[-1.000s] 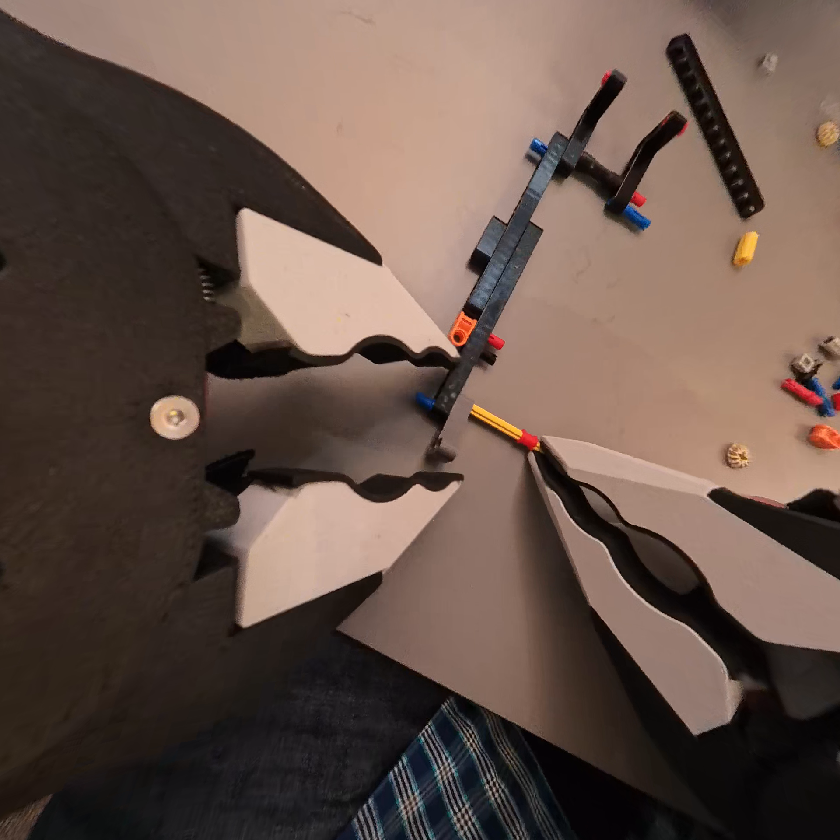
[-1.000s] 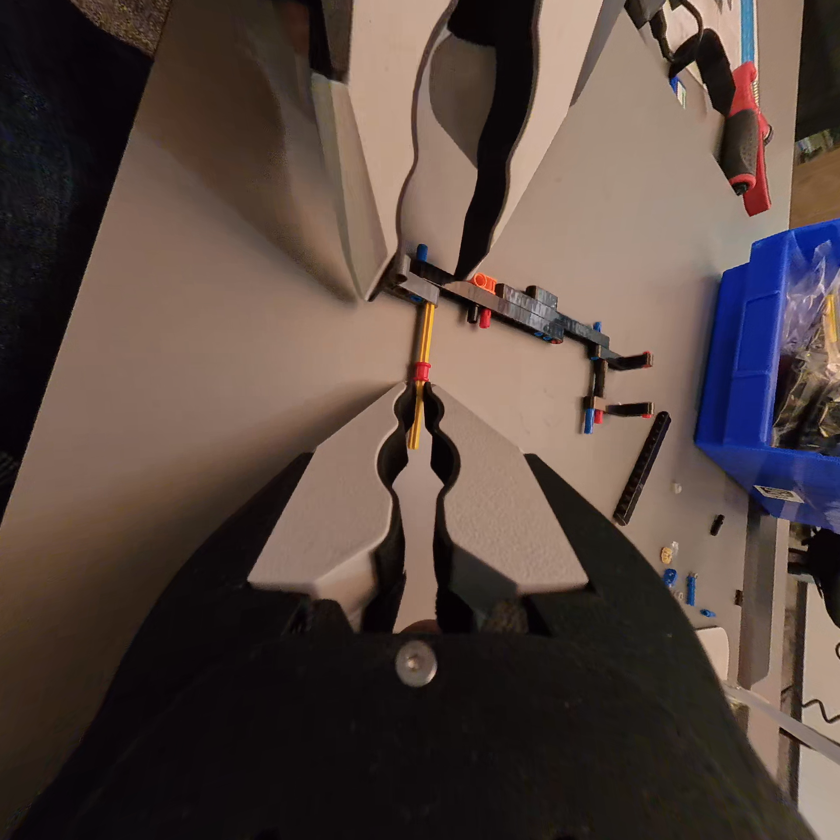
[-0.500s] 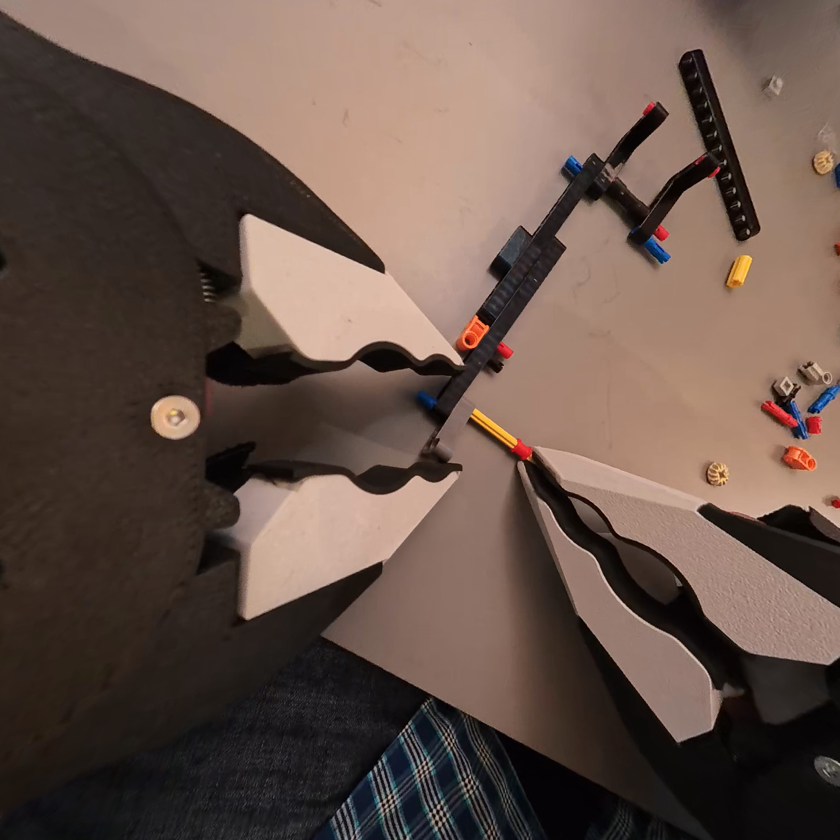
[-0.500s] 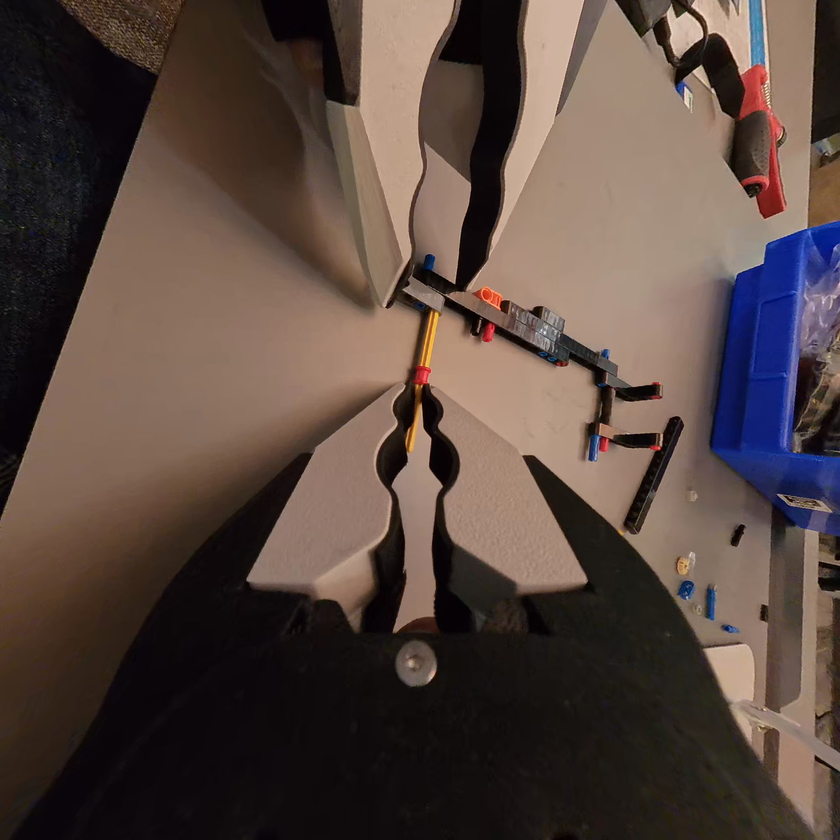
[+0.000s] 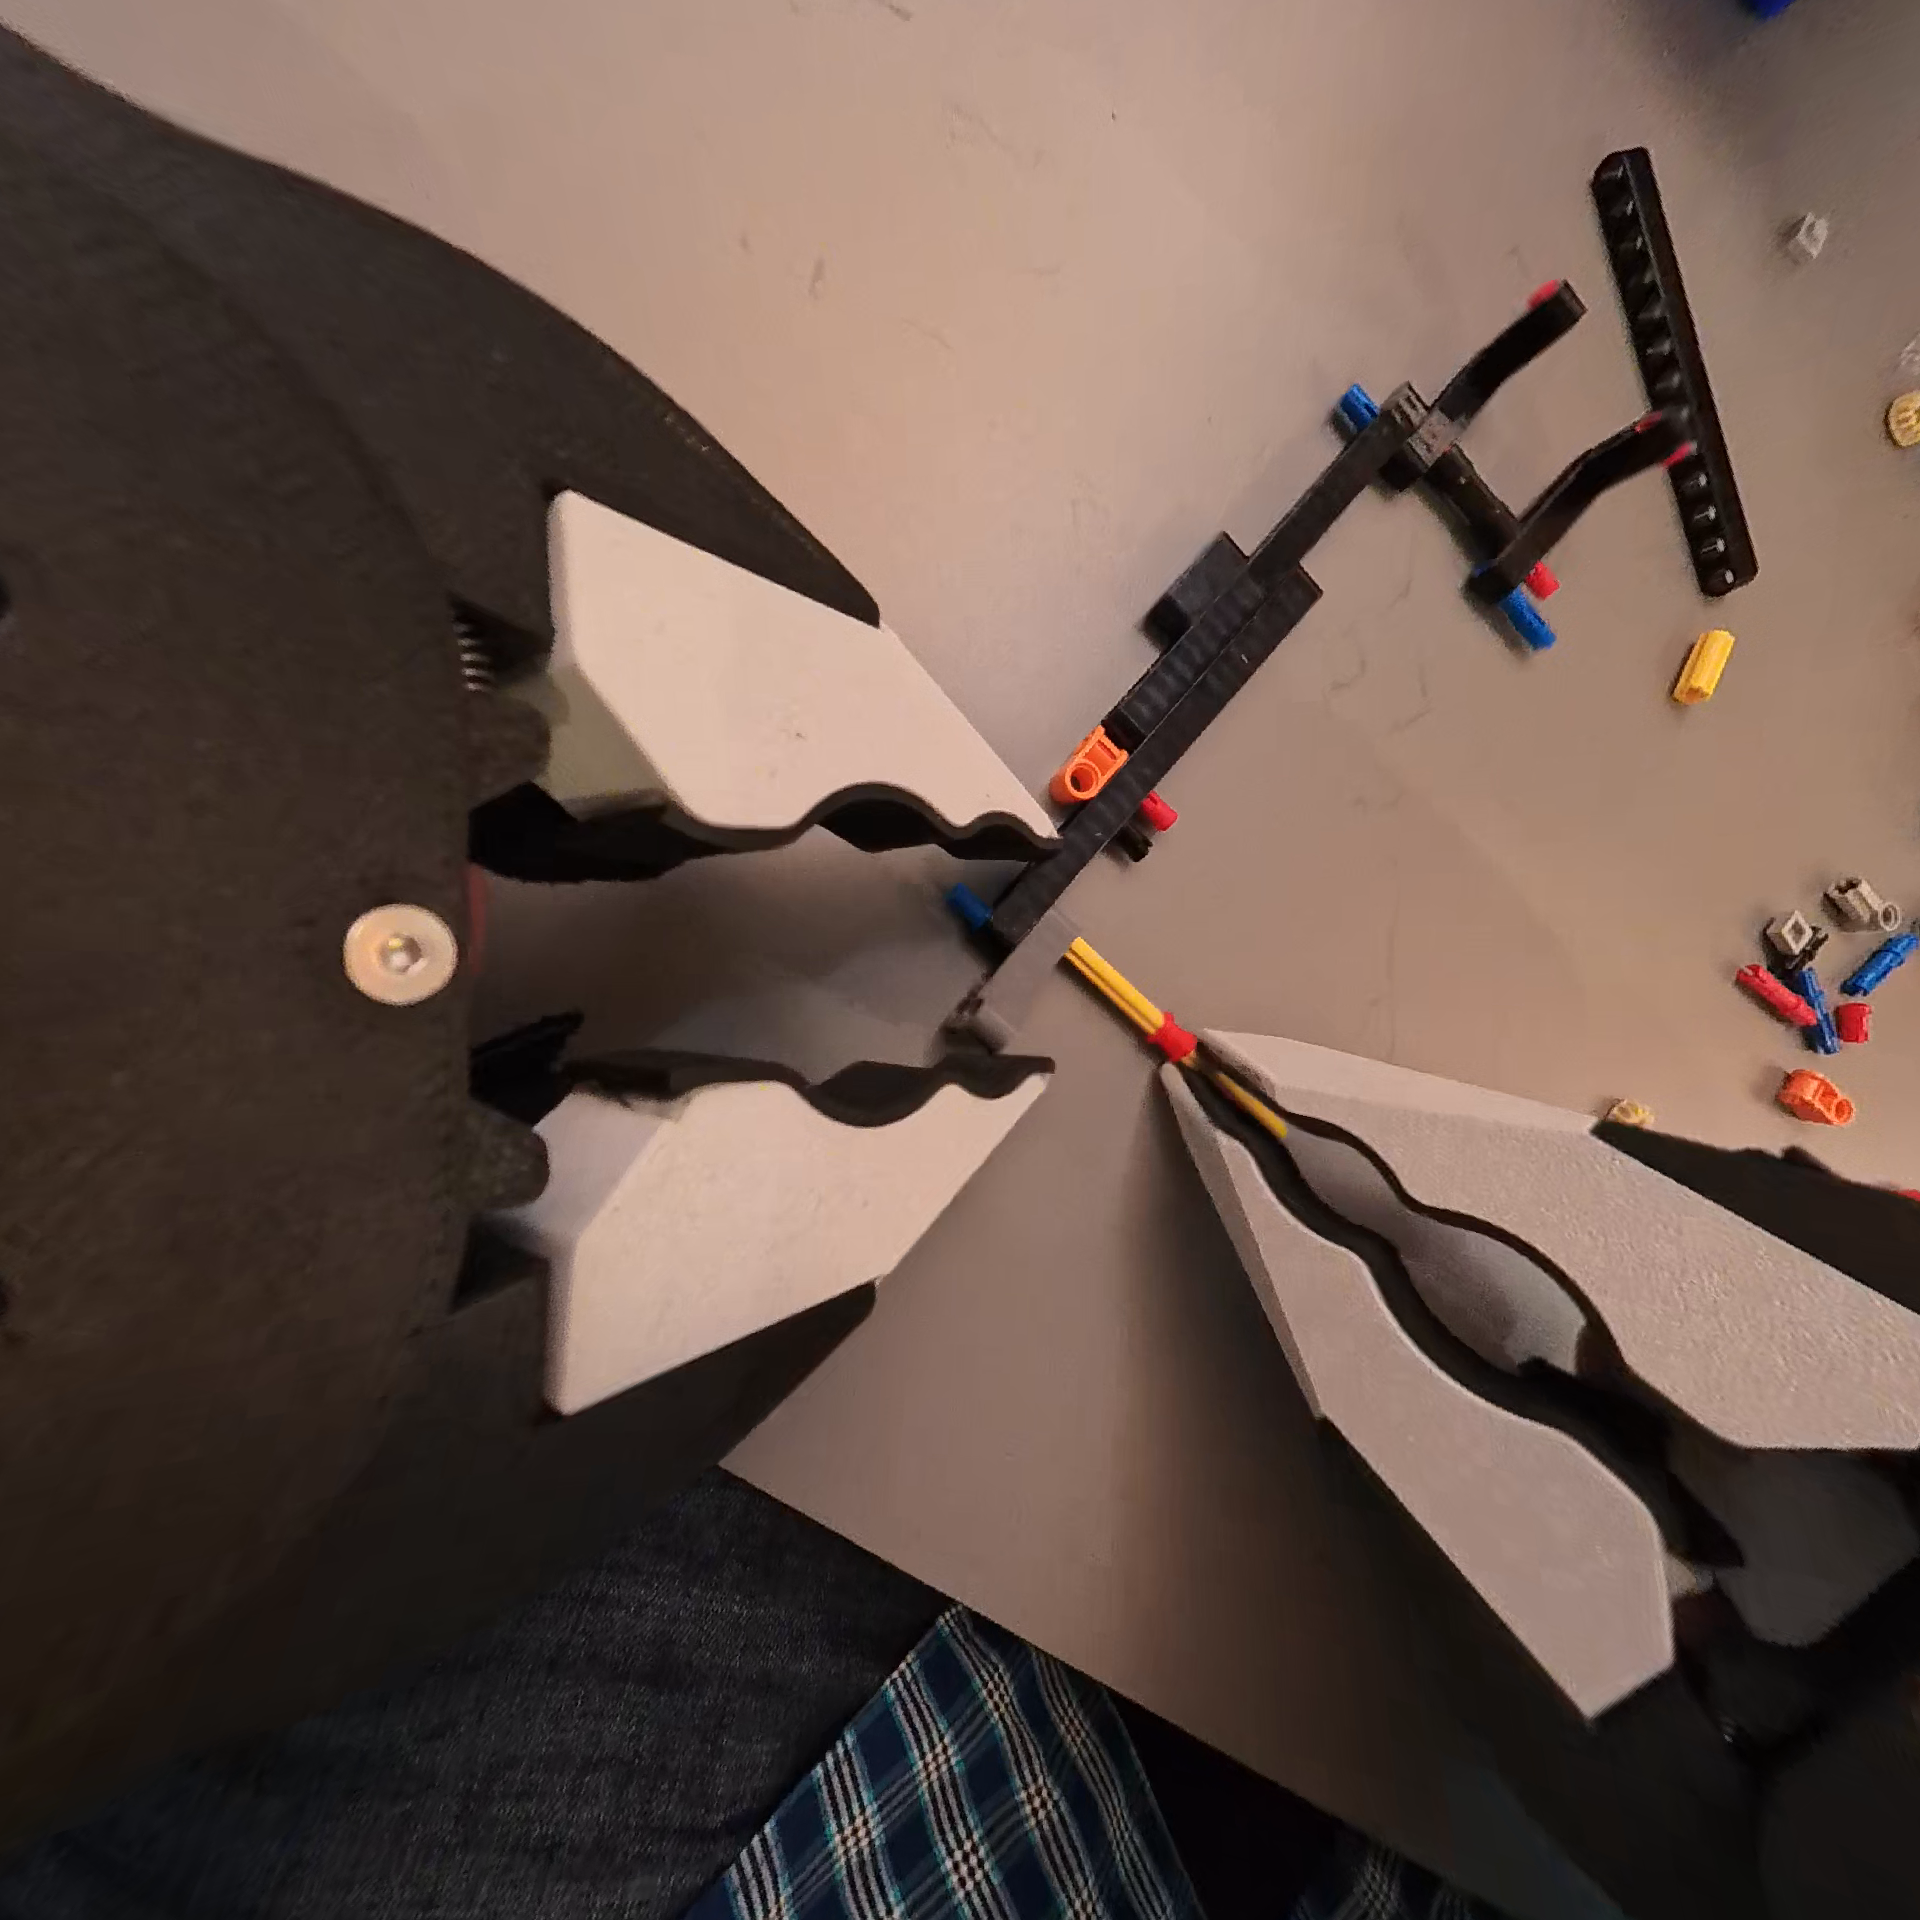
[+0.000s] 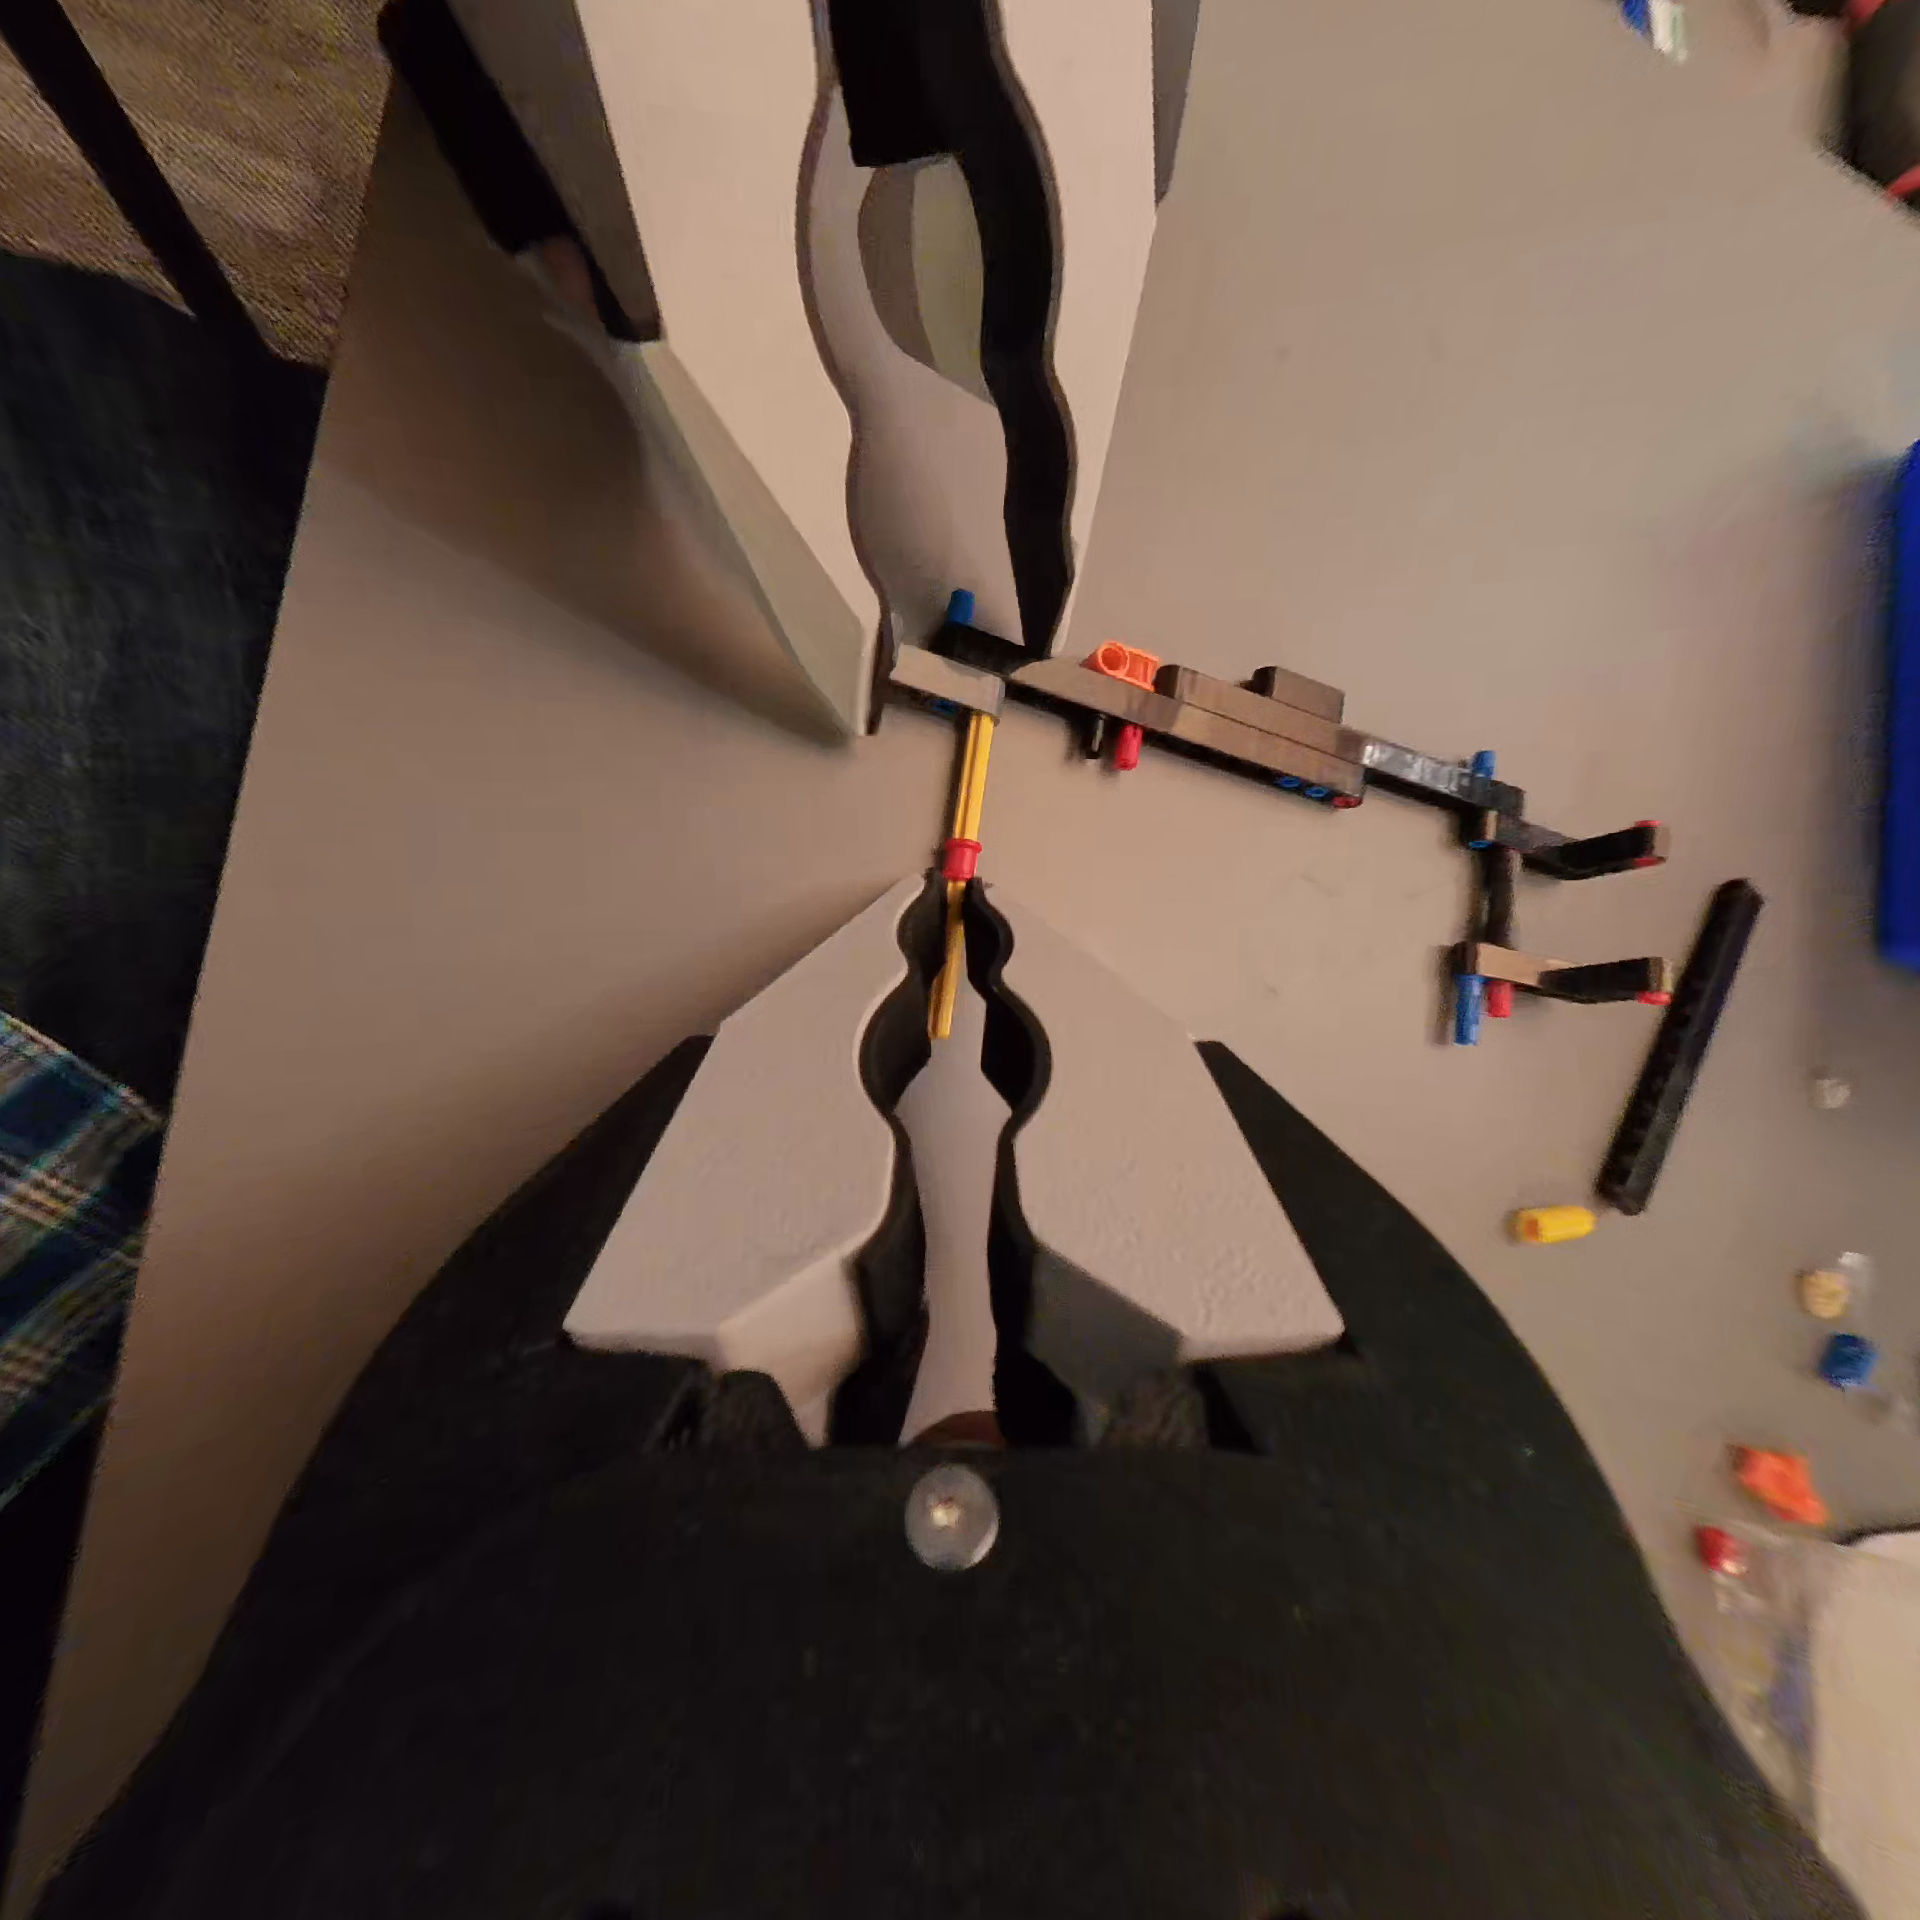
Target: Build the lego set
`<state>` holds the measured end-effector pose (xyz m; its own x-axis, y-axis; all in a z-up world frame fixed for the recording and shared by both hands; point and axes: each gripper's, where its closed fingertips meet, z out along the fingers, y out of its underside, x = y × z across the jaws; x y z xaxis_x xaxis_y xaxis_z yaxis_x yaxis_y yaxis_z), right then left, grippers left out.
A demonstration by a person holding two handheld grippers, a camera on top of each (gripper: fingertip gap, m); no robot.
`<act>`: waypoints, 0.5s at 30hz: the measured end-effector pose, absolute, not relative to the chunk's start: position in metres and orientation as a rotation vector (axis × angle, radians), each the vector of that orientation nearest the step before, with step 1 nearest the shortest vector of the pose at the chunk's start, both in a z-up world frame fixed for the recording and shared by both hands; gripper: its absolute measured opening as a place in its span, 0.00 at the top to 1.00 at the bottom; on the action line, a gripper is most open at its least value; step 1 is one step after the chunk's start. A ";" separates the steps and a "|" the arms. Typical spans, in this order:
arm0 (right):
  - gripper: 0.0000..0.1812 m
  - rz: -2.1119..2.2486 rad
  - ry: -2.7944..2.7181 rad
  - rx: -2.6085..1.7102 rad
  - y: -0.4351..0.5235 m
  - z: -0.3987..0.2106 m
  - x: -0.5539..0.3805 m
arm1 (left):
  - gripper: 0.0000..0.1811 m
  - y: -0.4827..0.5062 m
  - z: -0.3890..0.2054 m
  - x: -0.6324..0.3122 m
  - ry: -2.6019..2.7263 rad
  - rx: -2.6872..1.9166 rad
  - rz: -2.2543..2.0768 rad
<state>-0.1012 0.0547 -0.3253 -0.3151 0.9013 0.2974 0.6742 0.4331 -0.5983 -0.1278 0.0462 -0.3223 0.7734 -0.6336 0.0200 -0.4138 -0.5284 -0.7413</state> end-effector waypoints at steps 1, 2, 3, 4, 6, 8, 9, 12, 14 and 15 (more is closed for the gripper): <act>1.00 0.518 -2.099 -1.357 0.052 -0.325 -0.102 | 0.81 0.047 -0.321 -0.129 0.755 -2.207 -0.389; 1.00 0.537 -2.103 -1.383 0.051 -0.325 -0.103 | 0.81 0.048 -0.321 -0.130 0.733 -2.216 -0.404; 1.00 0.547 -2.098 -1.397 0.051 -0.325 -0.104 | 0.81 0.048 -0.321 -0.131 0.710 -2.224 -0.413; 1.00 0.557 -2.093 -1.404 0.050 -0.326 -0.104 | 0.82 0.048 -0.321 -0.132 0.702 -2.226 -0.414; 1.00 0.597 -2.082 -1.413 0.050 -0.325 -0.103 | 0.83 0.046 -0.321 -0.131 0.714 -2.224 -0.417; 1.00 0.648 -2.068 -1.438 0.050 -0.325 -0.102 | 0.82 0.046 -0.321 -0.131 0.709 -2.231 -0.443; 1.00 0.674 -2.064 -1.459 0.050 -0.325 -0.102 | 0.82 0.045 -0.321 -0.130 0.709 -2.233 -0.452; 1.00 0.679 -2.036 -1.443 0.050 -0.325 -0.101 | 0.84 0.044 -0.320 -0.131 0.682 -2.241 -0.485; 1.00 0.688 -2.018 -1.443 0.048 -0.325 -0.098 | 0.83 0.042 -0.319 -0.132 0.630 -2.255 -0.536; 1.00 0.696 -2.006 -1.461 0.048 -0.325 -0.096 | 0.83 0.041 -0.319 -0.134 0.611 -2.255 -0.552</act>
